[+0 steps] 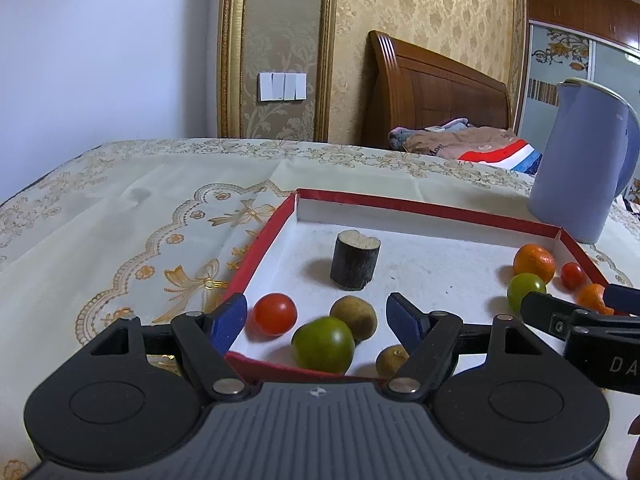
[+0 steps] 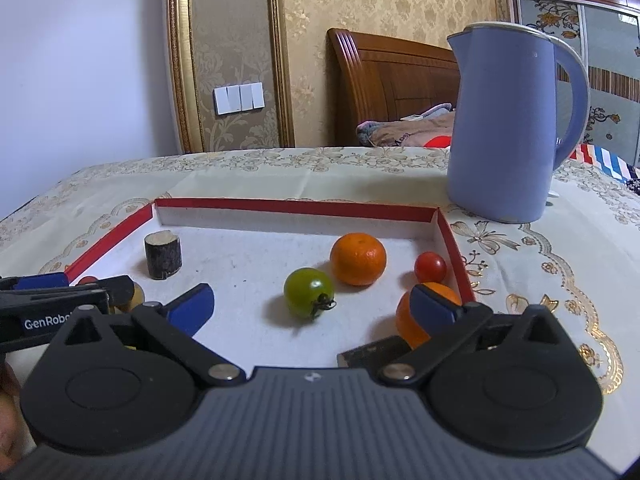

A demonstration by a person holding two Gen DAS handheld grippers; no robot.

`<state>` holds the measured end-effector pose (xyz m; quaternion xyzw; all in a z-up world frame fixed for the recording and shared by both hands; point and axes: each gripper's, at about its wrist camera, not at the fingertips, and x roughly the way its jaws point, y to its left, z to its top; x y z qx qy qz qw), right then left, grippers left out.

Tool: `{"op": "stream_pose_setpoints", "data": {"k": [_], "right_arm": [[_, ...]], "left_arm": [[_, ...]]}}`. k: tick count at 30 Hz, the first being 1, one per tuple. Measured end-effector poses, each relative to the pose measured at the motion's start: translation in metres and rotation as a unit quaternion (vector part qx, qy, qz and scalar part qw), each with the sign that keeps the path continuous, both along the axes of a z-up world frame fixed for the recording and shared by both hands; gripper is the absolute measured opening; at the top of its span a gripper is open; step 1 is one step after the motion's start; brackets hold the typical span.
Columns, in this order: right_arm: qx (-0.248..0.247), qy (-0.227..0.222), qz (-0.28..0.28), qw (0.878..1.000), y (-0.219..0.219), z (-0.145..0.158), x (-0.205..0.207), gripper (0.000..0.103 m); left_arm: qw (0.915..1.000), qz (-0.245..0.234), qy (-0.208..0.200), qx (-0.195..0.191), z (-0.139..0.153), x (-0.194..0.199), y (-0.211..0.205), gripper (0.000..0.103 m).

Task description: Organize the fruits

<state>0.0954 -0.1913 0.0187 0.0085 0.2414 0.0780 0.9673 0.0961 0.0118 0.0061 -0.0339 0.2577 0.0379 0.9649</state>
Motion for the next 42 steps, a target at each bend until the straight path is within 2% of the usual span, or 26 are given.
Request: {"op": "stream_pose_setpoints", "data": {"k": [7,19,22,29,42], "right_arm": [[0.013,-0.015,-0.005,1.0,-0.009,0.003,-0.022,0.103],[0.025,-0.015,0.004,1.0,-0.019,0.004,-0.056,0.103],[0.022,-0.015,0.005,1.0,-0.017,0.004,-0.057,0.103],[0.024,-0.008,0.006,1.0,-0.018,0.004,-0.057,0.103],[0.024,-0.002,0.005,1.0,-0.018,0.002,-0.057,0.103]], "left_arm": [[0.9996,-0.011,-0.014,0.024,0.001,-0.017,-0.006,0.077],[0.9993,-0.03,-0.021,0.002,0.004,-0.041,0.001,0.08],[0.9991,-0.033,-0.024,0.003,0.004,-0.047,0.0,0.08],[0.9976,-0.049,-0.038,0.031,0.004,-0.06,-0.011,0.08],[0.9971,-0.051,-0.043,0.037,0.003,-0.06,-0.014,0.08]]}}
